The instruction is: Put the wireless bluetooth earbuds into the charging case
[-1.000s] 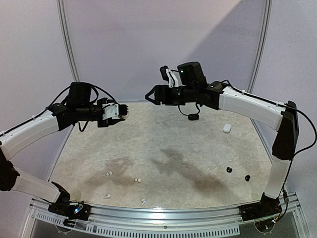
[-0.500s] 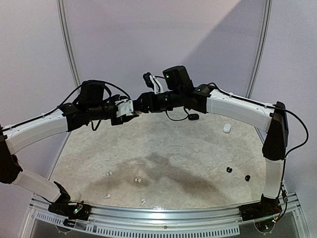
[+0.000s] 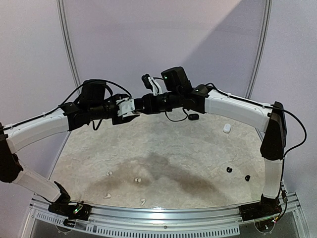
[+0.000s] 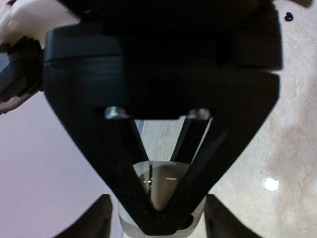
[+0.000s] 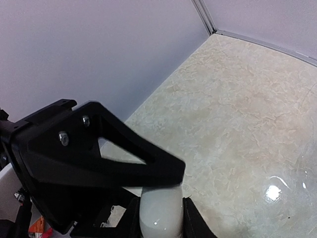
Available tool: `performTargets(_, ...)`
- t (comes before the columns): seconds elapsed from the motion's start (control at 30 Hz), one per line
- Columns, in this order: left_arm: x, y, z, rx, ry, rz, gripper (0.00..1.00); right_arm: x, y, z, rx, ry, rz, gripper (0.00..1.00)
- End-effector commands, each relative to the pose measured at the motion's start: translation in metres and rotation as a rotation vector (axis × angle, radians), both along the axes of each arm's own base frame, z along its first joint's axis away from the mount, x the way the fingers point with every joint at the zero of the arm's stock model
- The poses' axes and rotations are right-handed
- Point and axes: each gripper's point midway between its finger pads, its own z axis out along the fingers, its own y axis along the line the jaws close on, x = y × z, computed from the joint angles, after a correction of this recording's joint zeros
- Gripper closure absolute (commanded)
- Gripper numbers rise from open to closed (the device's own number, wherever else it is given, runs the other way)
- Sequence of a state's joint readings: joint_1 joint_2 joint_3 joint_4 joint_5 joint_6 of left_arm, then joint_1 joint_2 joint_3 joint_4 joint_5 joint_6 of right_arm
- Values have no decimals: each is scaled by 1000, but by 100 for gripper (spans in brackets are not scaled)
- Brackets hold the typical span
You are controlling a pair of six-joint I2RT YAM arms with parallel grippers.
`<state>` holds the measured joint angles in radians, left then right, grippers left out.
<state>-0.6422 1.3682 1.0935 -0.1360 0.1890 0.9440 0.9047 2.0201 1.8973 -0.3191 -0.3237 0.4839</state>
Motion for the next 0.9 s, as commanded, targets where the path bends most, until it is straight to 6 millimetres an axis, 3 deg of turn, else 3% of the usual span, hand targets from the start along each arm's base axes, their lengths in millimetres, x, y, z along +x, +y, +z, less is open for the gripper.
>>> performTargets(0.0, 2, -4, 27, -87, 1, 37, 10, 0, -5, -1, -24, -8, 6, 100)
performTargets(0.03, 0, -1, 29, -106, 34, 45, 2, 0, -8, 1, -25, -20, 15, 100)
performTargets(0.1, -12, 6, 35, -171, 162, 21, 1, -3, -15, 11, -10, -71, 51, 100)
performTargets(0.23, -62, 12, 49, -347, 508, -171, 1, -27, -35, 64, 110, -285, 144, 100)
performTargets(0.37, -81, 6, 74, -525, 706, -264, 2, -59, -51, 105, 264, -509, 239, 100)
performTargets(0.43, -86, 2, 87, -598, 735, -319, 10, -68, -57, 121, 315, -578, 251, 100)
performTargets(0.57, -89, -8, 113, -719, 729, -377, 37, -76, -55, 137, 380, -619, 288, 100)
performTargets(0.87, -97, -21, 129, -766, 685, -431, 51, -81, -45, 147, 414, -658, 319, 100)
